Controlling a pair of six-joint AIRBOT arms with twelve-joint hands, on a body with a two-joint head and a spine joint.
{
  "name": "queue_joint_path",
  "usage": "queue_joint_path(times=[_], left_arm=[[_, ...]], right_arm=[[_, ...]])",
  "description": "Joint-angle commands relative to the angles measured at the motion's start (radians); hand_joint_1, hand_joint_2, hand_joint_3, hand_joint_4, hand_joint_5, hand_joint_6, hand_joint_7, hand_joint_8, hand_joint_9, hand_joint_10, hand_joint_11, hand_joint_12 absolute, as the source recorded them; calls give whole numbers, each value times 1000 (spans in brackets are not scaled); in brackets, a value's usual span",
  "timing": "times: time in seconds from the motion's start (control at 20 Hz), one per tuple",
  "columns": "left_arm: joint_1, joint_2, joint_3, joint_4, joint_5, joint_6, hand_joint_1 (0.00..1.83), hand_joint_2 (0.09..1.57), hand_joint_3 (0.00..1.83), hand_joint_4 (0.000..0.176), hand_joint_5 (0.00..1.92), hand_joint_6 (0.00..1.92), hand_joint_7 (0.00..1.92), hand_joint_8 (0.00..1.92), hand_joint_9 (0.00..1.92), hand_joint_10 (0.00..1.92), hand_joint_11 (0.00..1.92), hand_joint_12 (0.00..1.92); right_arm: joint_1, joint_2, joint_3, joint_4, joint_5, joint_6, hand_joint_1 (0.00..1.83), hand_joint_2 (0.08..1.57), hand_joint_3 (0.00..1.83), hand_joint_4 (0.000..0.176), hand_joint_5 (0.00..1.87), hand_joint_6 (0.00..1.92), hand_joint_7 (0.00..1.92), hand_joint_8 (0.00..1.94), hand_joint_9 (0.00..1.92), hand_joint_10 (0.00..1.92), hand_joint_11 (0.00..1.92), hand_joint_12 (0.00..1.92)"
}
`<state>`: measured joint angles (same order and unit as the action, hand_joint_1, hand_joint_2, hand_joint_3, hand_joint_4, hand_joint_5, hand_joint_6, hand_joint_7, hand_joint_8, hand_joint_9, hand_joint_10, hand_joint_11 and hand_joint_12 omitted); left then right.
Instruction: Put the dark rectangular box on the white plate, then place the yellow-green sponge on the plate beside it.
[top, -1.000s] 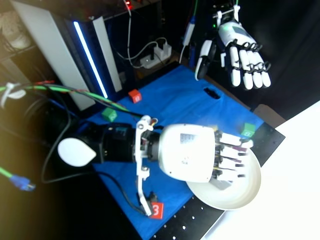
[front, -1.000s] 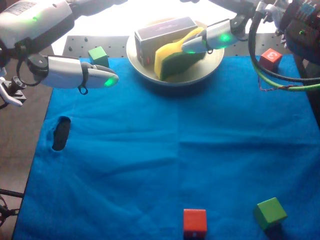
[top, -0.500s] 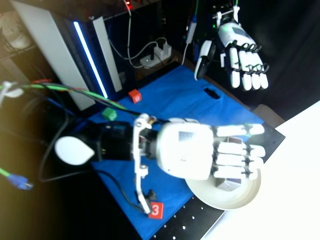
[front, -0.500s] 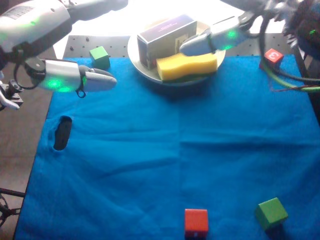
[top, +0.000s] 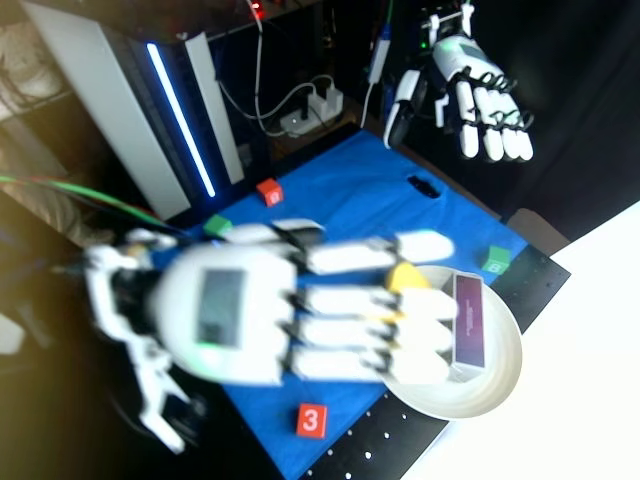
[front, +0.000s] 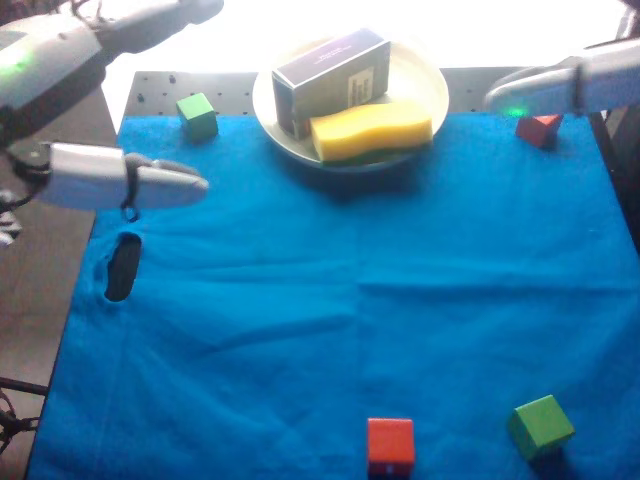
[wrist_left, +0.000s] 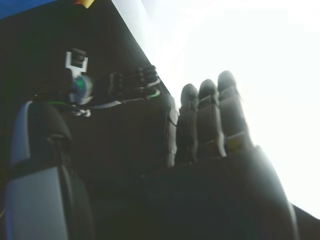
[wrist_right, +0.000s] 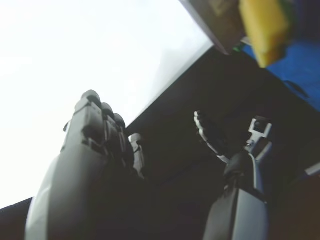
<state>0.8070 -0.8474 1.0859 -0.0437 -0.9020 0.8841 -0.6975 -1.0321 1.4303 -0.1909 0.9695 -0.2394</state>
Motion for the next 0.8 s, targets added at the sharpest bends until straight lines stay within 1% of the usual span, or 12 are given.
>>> queue_joint_path(times=[0.0, 0.05, 0.1, 0.15, 0.2, 0.25, 0.3, 0.4, 0.45, 0.55, 0.6, 0.75], left_arm=[[2, 15, -7, -28, -157, 0, 738, 863, 0, 174, 2, 0, 0, 0, 0, 0, 0, 0], [26, 29, -22, -45, -185, 1, 680, 861, 0, 156, 0, 0, 0, 0, 0, 0, 0, 0], [52, 42, -37, -61, -215, 2, 629, 857, 0, 131, 0, 0, 0, 0, 0, 0, 0, 0], [79, 52, -50, -77, -247, 2, 562, 815, 0, 85, 0, 0, 0, 0, 0, 0, 0, 0], [107, 61, -64, -97, -288, 2, 660, 838, 0, 158, 0, 0, 0, 0, 0, 0, 0, 0], [127, 67, -76, -110, -316, 2, 622, 841, 0, 172, 0, 0, 0, 0, 0, 0, 0, 0], [144, 72, -88, -121, -345, 2, 558, 859, 0, 175, 0, 0, 0, 0, 0, 0, 0, 0], [173, 83, -108, -138, -391, 2, 471, 885, 9, 176, 0, 0, 0, 0, 0, 0, 0, 0], [186, 86, -113, -146, -408, 2, 444, 900, 14, 176, 0, 0, 0, 0, 0, 0, 0, 0], [198, 87, -116, -163, -429, 2, 447, 903, 11, 176, 0, 0, 0, 0, 0, 0, 0, 0], [198, 87, -116, -168, -430, 2, 449, 887, 2, 176, 0, 0, 0, 0, 0, 0, 0, 0], [199, 83, -114, -174, -424, 2, 570, 872, 0, 176, 0, 0, 0, 0, 0, 0, 0, 0]], right_arm=[[-14, 24, -20, 73, 174, -18, 780, 825, 7, 176, 0, 0, 0, 0, 0, 0, 0, 0], [-60, 58, -57, 107, 219, -28, 808, 811, 0, 176, 0, 0, 0, 0, 0, 0, 0, 0], [-109, 80, -83, 144, 267, -28, 872, 806, 0, 176, 0, 0, 0, 0, 0, 0, 0, 0], [-158, 99, -107, 181, 313, -28, 897, 802, 0, 176, 0, 0, 0, 0, 0, 0, 0, 0], [-234, 119, -138, 236, 377, -28, 873, 801, 0, 176, 0, 0, 0, 0, 0, 0, 0, 0], [-303, 133, -166, 284, 440, -28, 868, 802, 0, 176, 0, 0, 0, 0, 0, 0, 0, 0], [-370, 142, -193, 335, 510, -28, 843, 797, 0, 176, 0, 0, 0, 0, 0, 0, 0, 0], [-482, 154, -241, 427, 629, -28, 725, 715, 0, 176, 0, 0, 0, 0, 0, 0, 0, 0], [-525, 158, -257, 465, 674, -28, 690, 693, 0, 176, 0, 0, 0, 0, 0, 0, 0, 0], [-592, 165, -280, 515, 732, -28, 714, 708, 0, 176, 0, 0, 0, 0, 0, 0, 0, 0], [-598, 165, -283, 519, 732, -28, 718, 714, 0, 176, 0, 0, 0, 0, 0, 0, 0, 0], [-601, 159, -274, 529, 732, -28, 688, 709, 0, 176, 0, 0, 0, 0, 0, 0, 0, 0]])
